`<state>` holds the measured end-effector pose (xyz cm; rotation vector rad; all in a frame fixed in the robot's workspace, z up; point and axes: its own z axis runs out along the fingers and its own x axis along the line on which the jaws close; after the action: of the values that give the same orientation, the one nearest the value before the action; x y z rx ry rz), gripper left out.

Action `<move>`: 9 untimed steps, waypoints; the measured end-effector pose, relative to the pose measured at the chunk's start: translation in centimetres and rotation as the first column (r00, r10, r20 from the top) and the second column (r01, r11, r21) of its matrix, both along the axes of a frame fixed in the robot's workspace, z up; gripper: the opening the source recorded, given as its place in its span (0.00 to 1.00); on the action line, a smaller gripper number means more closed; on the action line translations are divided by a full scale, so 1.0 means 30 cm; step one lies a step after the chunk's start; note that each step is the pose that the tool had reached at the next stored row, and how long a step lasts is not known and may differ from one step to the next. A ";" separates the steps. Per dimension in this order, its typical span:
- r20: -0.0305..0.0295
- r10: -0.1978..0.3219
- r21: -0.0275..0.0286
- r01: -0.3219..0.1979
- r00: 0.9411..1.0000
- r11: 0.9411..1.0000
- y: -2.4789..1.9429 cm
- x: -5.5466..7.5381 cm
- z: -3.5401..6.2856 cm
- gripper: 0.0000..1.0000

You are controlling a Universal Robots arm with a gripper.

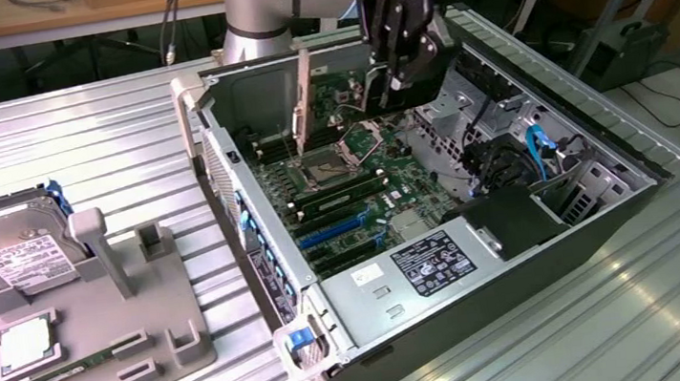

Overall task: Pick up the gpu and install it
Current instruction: 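Insert the gpu into the slot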

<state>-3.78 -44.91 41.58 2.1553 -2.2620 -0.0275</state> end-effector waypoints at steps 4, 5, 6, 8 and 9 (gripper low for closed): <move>0.009 0.020 -0.006 -0.020 1.000 1.000 0.000 0.000 -0.007 0.27; 0.009 0.025 -0.006 -0.025 1.000 1.000 0.000 0.000 -0.009 0.27; 0.009 0.031 -0.006 -0.031 0.999 1.000 0.000 0.000 -0.009 0.27; 0.009 0.047 -0.006 -0.047 0.999 0.999 0.000 0.000 -0.011 0.27; 0.009 0.057 -0.006 -0.057 0.998 0.998 0.000 0.000 -0.012 0.27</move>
<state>-3.78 -44.91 41.23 2.2206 -2.2013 -0.0102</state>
